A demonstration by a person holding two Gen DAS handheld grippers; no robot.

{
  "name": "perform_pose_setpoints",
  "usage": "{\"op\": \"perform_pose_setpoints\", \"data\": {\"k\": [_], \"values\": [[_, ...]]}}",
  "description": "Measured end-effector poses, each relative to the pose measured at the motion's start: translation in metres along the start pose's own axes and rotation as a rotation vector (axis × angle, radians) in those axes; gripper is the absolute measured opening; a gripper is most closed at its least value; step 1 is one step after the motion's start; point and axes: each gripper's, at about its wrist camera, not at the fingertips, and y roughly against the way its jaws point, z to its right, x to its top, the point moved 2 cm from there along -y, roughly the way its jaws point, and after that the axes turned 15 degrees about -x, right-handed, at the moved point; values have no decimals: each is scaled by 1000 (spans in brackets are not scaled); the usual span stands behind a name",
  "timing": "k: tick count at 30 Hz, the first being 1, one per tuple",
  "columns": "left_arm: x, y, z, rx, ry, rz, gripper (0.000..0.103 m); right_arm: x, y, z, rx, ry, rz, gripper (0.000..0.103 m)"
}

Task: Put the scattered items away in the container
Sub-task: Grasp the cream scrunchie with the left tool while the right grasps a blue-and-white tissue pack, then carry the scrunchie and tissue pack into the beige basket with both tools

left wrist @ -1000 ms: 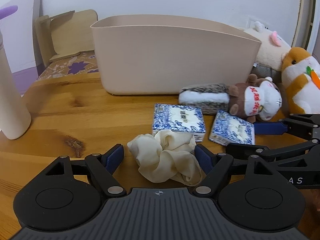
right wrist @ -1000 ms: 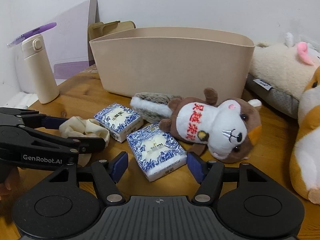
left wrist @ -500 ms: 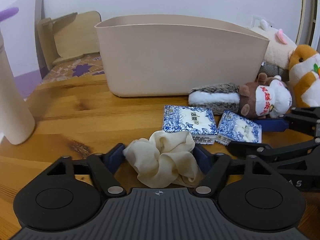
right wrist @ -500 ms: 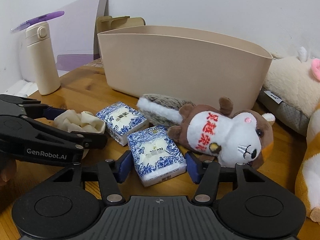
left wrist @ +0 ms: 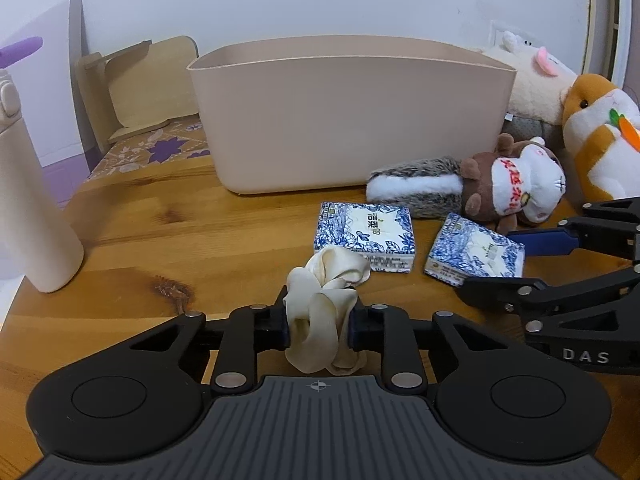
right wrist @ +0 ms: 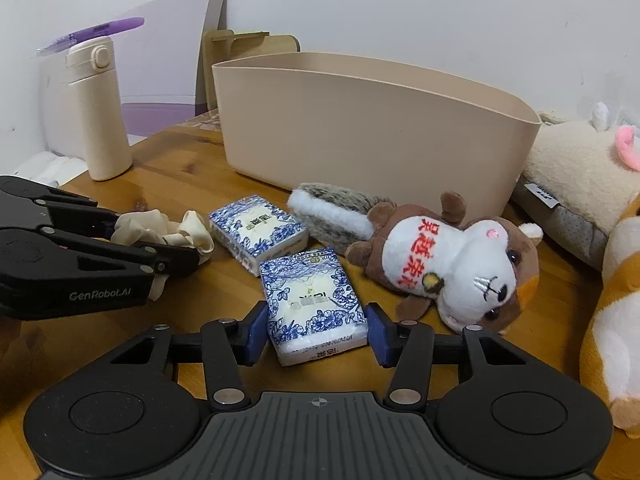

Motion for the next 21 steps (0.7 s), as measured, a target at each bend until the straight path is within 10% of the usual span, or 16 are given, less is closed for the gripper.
{"op": "perform_pose_setpoints", "data": {"k": [21], "values": [[21,52,17,-14,-35,122,22,19,63,29,-9,-29,111,48]]}}
